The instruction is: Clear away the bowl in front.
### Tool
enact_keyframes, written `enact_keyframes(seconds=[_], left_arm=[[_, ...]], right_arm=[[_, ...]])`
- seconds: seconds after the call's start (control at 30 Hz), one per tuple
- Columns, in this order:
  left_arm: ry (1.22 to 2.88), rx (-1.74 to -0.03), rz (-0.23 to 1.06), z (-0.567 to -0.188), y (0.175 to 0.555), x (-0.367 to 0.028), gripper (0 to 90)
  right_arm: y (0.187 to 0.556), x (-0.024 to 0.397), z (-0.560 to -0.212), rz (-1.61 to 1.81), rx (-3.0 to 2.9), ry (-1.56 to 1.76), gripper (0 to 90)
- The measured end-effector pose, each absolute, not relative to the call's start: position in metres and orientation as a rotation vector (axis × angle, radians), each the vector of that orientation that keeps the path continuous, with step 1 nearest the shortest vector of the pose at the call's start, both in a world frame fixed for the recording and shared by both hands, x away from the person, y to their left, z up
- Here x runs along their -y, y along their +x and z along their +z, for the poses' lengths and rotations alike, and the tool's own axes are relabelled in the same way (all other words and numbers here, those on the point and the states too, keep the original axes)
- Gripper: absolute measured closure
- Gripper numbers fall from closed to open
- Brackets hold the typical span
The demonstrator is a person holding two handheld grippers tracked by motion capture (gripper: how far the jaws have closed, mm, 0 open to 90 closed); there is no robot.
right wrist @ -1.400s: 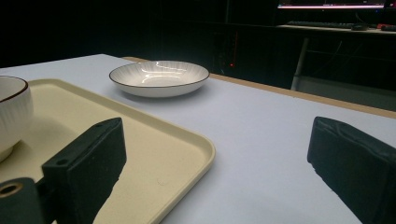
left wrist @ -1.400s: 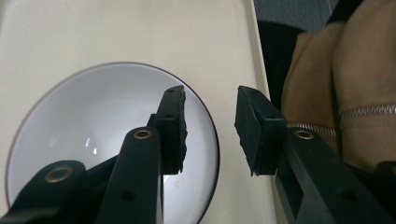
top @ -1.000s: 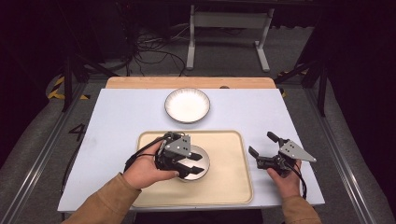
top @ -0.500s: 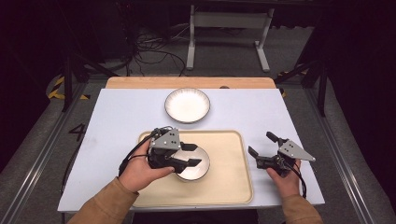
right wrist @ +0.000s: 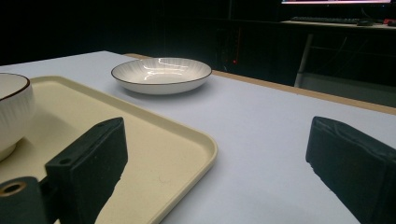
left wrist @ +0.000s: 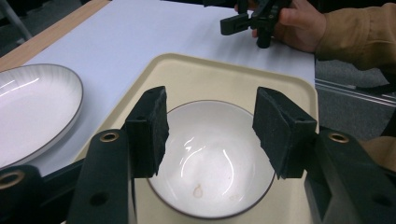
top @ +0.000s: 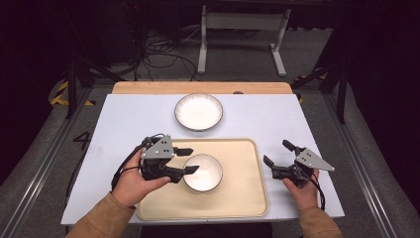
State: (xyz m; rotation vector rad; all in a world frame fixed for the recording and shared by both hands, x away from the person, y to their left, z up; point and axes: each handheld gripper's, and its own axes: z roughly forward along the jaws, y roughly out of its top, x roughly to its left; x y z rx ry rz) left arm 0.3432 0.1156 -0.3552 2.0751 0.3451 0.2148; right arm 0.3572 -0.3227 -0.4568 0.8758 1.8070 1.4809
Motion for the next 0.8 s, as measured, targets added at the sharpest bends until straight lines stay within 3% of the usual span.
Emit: enact_keyframes(seconds=[0.8], left_arm=[[1.915, -0.565, 0.340, -0.388, 0.342, -0.200, 41.6]], right_arm=[[0.357, 0.323, -0.457, 1.482, -1.809, 0.869, 5.9]])
